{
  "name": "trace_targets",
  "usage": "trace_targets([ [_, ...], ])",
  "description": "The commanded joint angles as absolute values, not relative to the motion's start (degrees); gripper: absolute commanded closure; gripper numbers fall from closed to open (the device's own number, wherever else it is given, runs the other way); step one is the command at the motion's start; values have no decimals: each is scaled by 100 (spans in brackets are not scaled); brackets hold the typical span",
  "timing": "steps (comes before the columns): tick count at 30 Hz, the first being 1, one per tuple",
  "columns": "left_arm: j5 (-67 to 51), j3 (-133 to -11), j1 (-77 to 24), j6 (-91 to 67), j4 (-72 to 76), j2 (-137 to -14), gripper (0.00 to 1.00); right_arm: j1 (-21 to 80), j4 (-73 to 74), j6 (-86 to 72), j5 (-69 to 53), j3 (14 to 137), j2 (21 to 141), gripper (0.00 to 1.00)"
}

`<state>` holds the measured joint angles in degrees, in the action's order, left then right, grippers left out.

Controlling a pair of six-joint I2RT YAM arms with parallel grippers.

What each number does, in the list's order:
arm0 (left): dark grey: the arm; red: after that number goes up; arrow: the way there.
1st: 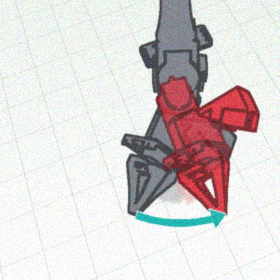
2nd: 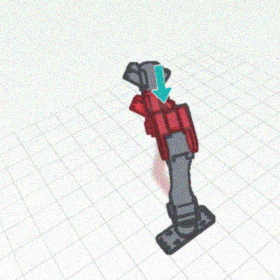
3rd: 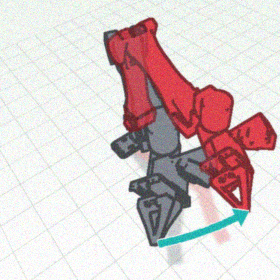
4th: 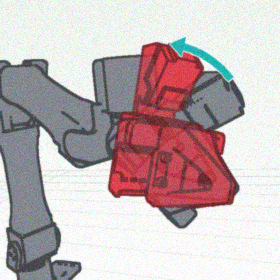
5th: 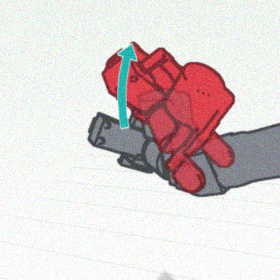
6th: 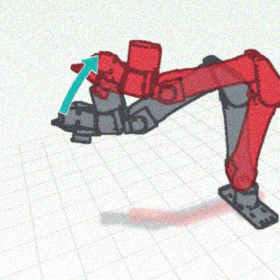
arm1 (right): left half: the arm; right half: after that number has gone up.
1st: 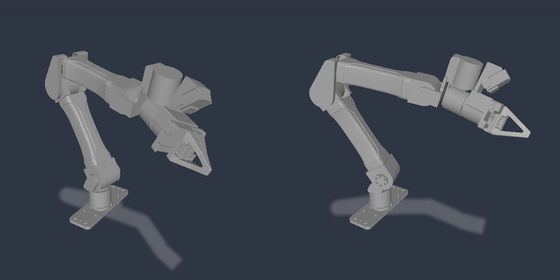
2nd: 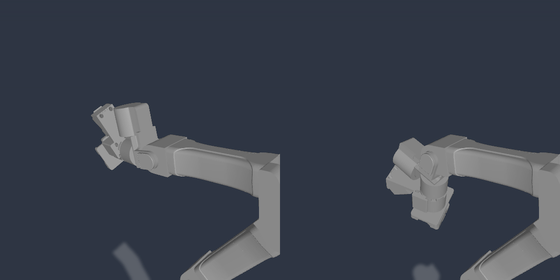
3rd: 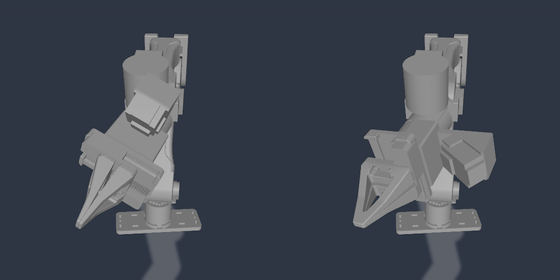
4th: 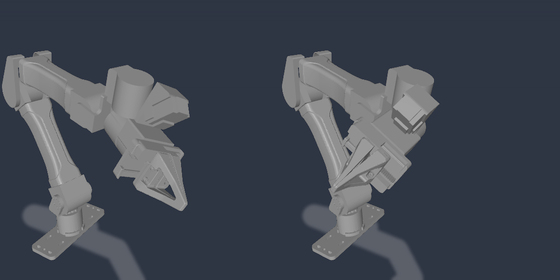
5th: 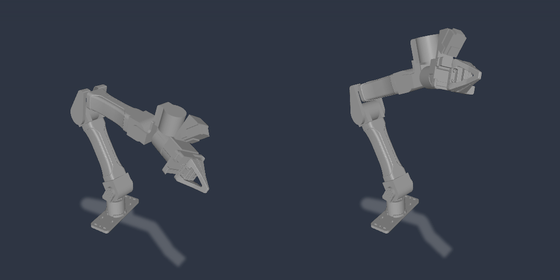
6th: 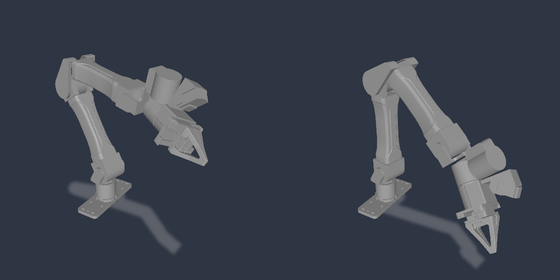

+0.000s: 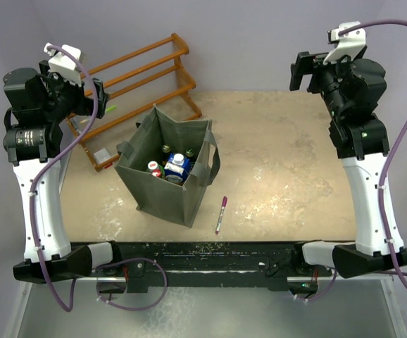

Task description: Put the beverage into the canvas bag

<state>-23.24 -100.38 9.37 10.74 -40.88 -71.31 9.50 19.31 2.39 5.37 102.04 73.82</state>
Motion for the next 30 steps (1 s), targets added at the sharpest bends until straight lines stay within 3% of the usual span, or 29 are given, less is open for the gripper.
trace_targets([
  [1, -2144, -10025, 969, 1304, -3884, -6961, 1, 901, 1661, 316, 217, 10163, 7240, 0],
  [9, -2173, -8966, 975, 1406, -2656, -6065, 1, 893, 1562, 468, -67, 10032, 7160, 0],
  [14, -1994, -8956, 973, 1195, -2822, -6061, 1, 897, 980, 273, -244, 9427, 6790, 0],
  [30, -2259, -9198, 974, 1181, -3153, -6335, 1, 888, 938, -76, -149, 9202, 6811, 0],
])
